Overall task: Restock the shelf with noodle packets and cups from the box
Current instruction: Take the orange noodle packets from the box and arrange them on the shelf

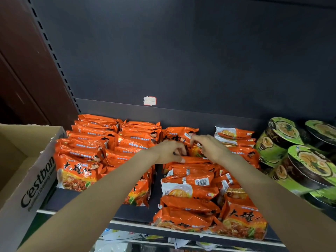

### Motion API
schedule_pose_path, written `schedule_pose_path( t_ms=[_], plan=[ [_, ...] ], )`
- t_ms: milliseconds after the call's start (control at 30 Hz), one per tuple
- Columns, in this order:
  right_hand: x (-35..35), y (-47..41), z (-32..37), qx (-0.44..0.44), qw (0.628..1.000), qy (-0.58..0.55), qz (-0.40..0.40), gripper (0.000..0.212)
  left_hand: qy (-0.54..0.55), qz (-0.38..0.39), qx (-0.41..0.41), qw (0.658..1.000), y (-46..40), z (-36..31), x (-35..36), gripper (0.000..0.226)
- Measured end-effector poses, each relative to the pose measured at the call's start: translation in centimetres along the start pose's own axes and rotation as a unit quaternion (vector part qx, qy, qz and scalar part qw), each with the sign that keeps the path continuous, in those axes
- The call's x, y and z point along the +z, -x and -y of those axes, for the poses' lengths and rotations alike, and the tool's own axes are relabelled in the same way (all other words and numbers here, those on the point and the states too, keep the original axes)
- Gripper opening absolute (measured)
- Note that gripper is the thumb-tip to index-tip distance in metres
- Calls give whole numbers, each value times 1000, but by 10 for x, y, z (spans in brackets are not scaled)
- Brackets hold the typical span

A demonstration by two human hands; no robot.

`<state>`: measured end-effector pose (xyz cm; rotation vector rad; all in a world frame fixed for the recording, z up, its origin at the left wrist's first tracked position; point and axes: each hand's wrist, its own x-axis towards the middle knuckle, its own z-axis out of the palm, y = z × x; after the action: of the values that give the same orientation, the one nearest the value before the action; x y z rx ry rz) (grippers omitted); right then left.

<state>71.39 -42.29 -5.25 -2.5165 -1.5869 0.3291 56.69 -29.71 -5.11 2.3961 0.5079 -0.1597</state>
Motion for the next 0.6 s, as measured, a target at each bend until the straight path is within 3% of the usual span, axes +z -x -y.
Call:
schedule_pose_path(
  t_ms=[133,233,333,467,600],
  plan=[
    [1,-5,0,14,994,-104,-21,42,13,-69,-34,997,-6,11,-1,30],
    [0,-9,-1,28,985,-166,-38,35,13,-124,-61,990,-11,17,-2,40],
    [2,-13,0,35,980,-195,-33,36,16,-129,-57,990,-17,14,-5,40],
    [7,-19,0,41,974,-220,-24,44,44,-178,-65,981,-24,10,-8,24],
    [12,-26,4,38,983,-178,6,59,-36,-250,-44,967,-32,3,-11,7]
  ],
)
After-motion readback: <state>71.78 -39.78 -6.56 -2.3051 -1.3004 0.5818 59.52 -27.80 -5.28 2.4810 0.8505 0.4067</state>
